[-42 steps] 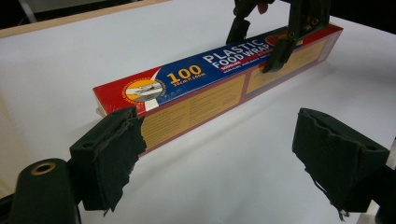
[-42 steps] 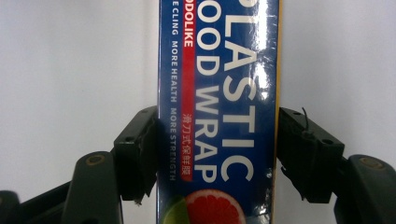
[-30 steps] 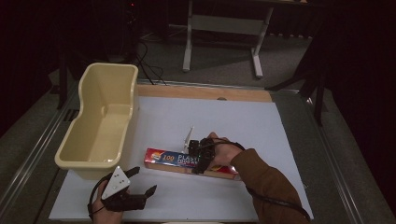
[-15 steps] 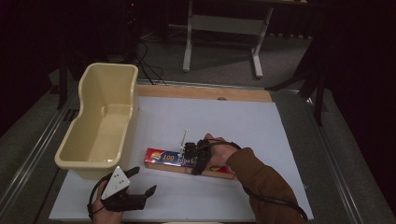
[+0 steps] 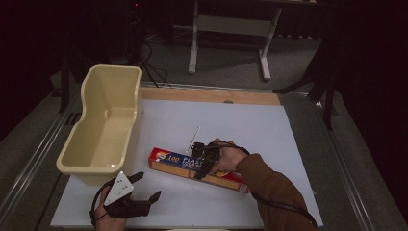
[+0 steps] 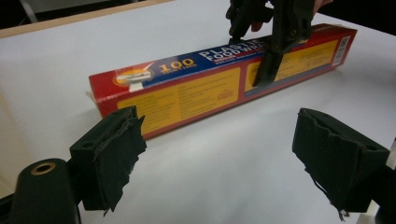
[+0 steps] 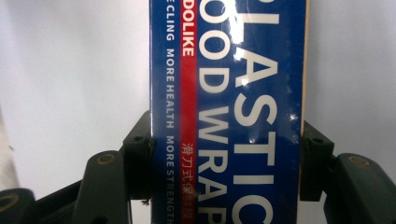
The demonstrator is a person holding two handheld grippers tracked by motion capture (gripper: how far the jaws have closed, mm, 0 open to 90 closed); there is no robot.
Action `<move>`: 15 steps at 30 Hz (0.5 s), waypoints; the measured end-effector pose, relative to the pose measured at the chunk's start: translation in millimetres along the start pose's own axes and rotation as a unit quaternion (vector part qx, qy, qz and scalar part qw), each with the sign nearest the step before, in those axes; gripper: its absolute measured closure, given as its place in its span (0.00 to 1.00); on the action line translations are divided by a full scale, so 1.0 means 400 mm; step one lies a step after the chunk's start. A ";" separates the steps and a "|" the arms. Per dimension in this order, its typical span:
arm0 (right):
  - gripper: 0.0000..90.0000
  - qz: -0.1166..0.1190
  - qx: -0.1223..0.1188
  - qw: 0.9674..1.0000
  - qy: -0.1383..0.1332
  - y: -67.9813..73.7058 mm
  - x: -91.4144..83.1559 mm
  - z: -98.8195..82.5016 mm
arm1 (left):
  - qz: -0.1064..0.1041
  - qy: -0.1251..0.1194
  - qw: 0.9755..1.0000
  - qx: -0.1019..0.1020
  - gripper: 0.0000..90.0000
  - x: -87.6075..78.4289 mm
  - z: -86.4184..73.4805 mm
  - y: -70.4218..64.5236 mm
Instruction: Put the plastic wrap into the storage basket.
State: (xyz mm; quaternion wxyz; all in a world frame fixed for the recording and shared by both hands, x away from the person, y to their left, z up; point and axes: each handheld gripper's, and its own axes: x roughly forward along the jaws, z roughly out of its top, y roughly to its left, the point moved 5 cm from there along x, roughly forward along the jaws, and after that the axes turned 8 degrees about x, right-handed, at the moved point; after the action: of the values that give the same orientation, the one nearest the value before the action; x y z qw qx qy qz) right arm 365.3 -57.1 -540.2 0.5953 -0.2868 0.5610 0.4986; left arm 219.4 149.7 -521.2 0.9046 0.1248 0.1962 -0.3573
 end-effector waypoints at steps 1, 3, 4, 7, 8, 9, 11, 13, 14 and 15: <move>0.44 0.006 0.010 1.000 -0.005 -0.002 0.000 0.000 | 0.000 0.000 1.000 0.000 0.17 0.000 0.000 0.000; 0.44 0.017 0.030 0.999 -0.015 -0.007 -0.001 0.001 | 0.000 0.000 1.000 -0.001 0.17 -0.001 0.000 0.001; 0.44 0.023 0.040 0.999 -0.020 -0.010 -0.003 0.002 | 0.000 -0.001 1.000 -0.001 0.17 -0.001 0.000 0.001; 0.44 0.039 0.067 0.996 -0.041 -0.018 -0.010 0.002 | 0.000 0.000 1.000 -0.001 0.17 -0.001 0.000 0.001; 0.44 0.045 0.075 0.995 -0.047 -0.022 -0.013 0.003 | 0.000 0.000 1.000 -0.001 0.17 -0.001 0.000 0.001; 0.44 0.051 0.086 0.993 -0.055 -0.024 -0.016 0.004 | 0.000 0.000 1.000 -0.001 0.17 -0.001 0.000 0.001; 0.44 0.065 0.107 0.990 -0.069 -0.029 -0.022 0.005 | 0.001 0.000 1.000 -0.001 0.17 0.000 0.000 0.001; 0.44 0.071 0.117 0.988 -0.076 -0.032 -0.025 0.006 | 0.001 -0.001 1.000 -0.001 0.17 0.000 0.000 0.001; 0.44 0.077 0.125 0.986 -0.084 -0.036 -0.027 0.007 | 0.001 0.000 1.000 -0.001 0.17 0.000 0.000 0.001; 0.44 0.095 0.144 0.980 -0.096 -0.041 -0.031 0.008 | 0.001 0.000 1.000 -0.001 0.17 0.000 0.000 0.001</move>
State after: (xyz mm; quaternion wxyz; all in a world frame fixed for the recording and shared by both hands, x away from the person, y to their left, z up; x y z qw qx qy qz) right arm 383.4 -63.1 -531.1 0.6318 -0.0946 0.5914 0.4921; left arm 219.6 150.0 -521.1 0.9050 0.1240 0.1964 -0.3564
